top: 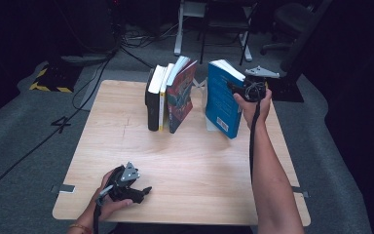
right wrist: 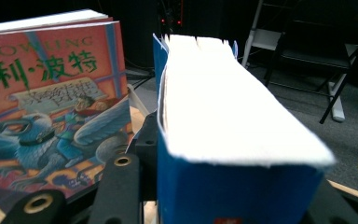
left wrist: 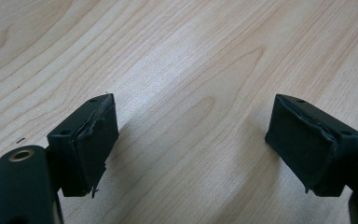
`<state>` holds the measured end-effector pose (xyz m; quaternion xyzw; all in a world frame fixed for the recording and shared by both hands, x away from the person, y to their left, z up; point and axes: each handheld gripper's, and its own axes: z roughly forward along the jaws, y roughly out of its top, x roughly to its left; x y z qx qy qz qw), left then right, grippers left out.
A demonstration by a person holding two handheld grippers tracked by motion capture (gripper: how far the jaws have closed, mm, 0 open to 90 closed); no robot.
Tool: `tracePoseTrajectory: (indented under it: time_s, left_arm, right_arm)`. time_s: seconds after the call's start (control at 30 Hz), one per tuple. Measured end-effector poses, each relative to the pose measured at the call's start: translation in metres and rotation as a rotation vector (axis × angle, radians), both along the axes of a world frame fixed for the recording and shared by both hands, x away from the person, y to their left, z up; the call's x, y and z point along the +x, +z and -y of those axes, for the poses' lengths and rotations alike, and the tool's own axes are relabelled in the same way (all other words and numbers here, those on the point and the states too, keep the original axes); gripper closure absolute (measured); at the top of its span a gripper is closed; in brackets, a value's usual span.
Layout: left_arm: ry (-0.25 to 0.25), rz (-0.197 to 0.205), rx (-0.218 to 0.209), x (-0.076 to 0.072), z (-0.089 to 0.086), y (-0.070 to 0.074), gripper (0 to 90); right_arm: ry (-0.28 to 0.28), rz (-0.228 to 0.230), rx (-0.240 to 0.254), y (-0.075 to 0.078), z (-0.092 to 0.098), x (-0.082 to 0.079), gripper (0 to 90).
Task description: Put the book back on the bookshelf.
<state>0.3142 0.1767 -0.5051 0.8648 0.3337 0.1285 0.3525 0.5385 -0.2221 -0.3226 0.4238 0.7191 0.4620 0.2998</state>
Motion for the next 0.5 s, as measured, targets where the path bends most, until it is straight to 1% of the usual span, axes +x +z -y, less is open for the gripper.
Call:
tracePoseTrajectory:
  time_s: [0.23,0.33,0.5]
  left_arm:
    - [0.000,0.001,-0.001,0.000,0.000,0.000,16.5]
    - [-0.001,0.001,0.000,0.000,0.000,0.000,16.5]
    - [0.000,0.000,-0.001,0.000,0.000,0.000,16.4]
  right_arm:
    - [0.004,-0.009,0.022,-0.005,0.007,-0.009,59.5]
    - [0.009,-0.017,0.027,-0.006,0.010,-0.012,59.5]
    - [0.021,-0.015,0.023,-0.009,0.013,-0.017,59.4]
